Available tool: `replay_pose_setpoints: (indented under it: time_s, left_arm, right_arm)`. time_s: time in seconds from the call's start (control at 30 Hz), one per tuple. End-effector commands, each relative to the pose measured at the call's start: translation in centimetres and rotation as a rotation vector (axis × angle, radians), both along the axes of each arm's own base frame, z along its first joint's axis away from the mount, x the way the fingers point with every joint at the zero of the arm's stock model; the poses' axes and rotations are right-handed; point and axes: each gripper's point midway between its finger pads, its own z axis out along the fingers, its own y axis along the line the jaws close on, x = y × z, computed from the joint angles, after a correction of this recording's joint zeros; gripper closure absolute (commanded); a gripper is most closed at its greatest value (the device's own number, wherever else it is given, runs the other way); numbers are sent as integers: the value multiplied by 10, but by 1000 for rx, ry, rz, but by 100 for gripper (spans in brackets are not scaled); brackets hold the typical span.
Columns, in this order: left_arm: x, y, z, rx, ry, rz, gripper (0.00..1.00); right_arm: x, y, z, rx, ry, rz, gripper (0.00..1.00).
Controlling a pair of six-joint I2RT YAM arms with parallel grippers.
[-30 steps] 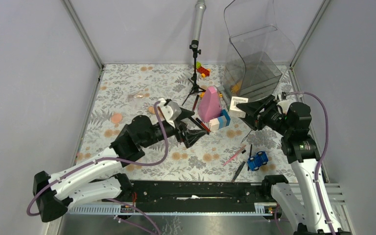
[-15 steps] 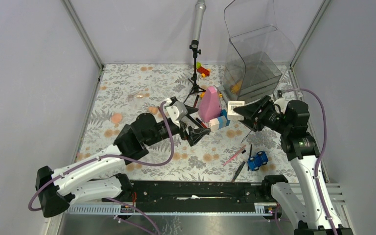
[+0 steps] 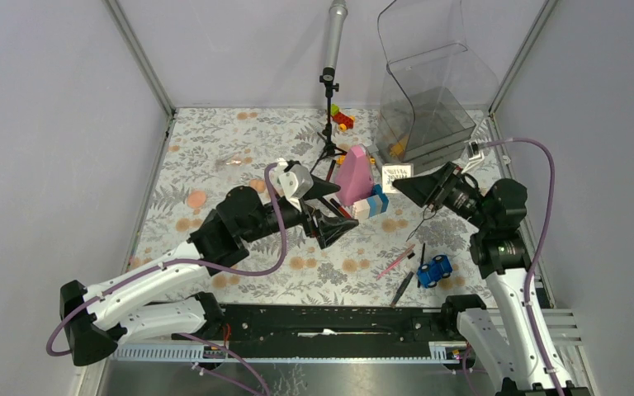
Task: Organize the makeup
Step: Pick up the makeup from the center of the board.
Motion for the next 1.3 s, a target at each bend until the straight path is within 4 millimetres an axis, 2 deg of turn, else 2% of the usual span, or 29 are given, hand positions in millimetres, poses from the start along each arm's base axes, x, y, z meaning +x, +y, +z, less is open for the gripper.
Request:
replay_pose_setpoints:
  time_s: [0.0, 0.1, 0.23, 0.47, 0.83, 1.07, 1.13, 1.27]
  left_arm:
    - [-13, -3, 37, -87, -26, -66, 1]
    - [-10, 0, 44, -101, -63, -42, 1]
    - [-16, -5, 56, -136, -71, -88, 1]
    - [-37, -12, 85, -248, -91, -220, 1]
    - [-53, -28, 92, -281, -95, -324, 4]
    - [-51, -40, 92, -285, -91, -326, 5]
    - [-51, -43, 93, -289, -89, -330, 6]
    - [-52, -48, 94, -293, -88, -341, 17]
  right_arm:
    - [-29, 13, 57, -24, -489, 148, 69]
    - [-48, 21, 71, 8, -569, 254, 70]
    - [-70, 27, 89, 39, -666, 318, 72]
    - [-93, 36, 84, 28, -714, 397, 78]
    - [-100, 38, 76, 29, -719, 406, 80]
    - [-104, 38, 72, 19, -728, 417, 80]
    - [-103, 38, 69, 13, -722, 413, 80]
    - [-103, 38, 66, 5, -720, 408, 80]
